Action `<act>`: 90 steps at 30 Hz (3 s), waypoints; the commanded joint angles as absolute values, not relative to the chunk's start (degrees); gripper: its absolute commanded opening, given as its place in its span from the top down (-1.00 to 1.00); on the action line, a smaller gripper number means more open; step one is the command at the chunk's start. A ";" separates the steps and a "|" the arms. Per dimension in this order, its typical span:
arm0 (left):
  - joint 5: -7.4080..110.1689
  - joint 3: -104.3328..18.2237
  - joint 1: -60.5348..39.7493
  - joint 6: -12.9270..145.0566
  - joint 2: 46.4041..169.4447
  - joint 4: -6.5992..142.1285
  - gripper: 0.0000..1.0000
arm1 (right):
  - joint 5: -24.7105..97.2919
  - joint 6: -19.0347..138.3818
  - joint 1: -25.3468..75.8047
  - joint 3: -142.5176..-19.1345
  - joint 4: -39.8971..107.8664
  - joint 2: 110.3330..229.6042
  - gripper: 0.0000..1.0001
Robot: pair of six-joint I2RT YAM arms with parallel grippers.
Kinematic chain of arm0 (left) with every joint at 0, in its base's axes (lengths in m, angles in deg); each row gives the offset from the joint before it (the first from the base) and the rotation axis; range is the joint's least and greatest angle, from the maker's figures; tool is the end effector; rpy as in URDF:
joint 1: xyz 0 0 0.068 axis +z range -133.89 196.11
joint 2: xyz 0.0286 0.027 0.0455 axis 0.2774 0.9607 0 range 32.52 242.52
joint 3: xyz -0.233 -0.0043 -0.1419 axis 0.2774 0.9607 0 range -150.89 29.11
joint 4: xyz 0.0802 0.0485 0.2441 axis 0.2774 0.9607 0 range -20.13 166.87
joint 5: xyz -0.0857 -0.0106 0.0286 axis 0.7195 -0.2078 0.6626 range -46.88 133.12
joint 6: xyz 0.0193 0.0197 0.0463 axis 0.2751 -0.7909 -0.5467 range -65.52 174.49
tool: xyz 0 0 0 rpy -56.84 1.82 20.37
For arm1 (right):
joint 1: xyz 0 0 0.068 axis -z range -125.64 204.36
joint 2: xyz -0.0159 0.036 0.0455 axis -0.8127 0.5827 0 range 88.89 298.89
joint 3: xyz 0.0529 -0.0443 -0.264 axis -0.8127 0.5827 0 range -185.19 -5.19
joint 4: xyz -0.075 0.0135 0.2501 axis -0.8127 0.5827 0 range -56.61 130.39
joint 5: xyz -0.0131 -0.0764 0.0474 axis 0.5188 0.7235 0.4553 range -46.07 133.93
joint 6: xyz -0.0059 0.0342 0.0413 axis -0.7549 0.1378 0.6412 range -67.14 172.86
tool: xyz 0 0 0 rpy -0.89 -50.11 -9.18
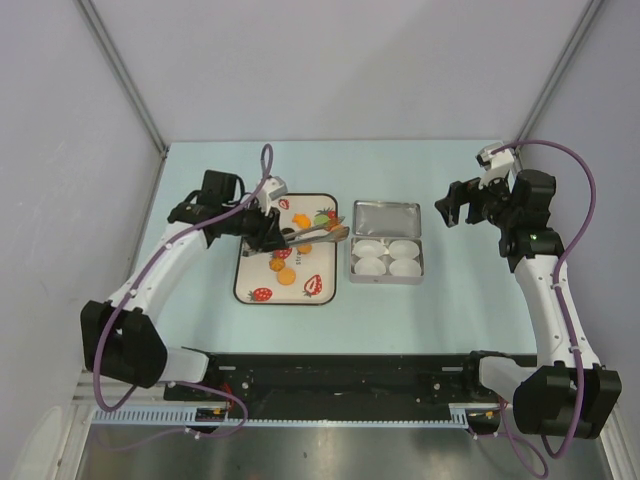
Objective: Pack the cookies
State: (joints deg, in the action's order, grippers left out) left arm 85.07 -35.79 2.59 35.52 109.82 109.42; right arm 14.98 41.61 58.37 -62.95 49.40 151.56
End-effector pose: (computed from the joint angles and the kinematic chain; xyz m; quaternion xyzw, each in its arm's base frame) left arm 0.2629 -0.0877 0.2980 0.3589 0.8148 -0.3236 0.3202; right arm 0.2469 0.0000 0.3493 -0.1918 0.7871 0.1312 0.5714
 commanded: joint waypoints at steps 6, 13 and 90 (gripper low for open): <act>83.90 -41.46 -5.07 37.61 114.96 104.94 0.36 | 14.58 41.43 59.54 -63.02 48.77 151.29 -0.99; 82.14 -43.31 -7.62 37.52 118.56 104.15 0.36 | 14.40 41.43 59.80 -63.02 48.77 151.73 -0.99; 76.08 -37.68 -9.48 40.07 112.59 95.36 0.10 | 13.96 41.26 60.24 -62.94 48.86 151.90 -0.99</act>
State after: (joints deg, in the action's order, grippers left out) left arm 75.92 -38.61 -11.40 38.61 118.41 99.10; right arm 14.92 41.61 59.85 -62.95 49.42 152.22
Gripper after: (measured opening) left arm 0.452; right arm 0.995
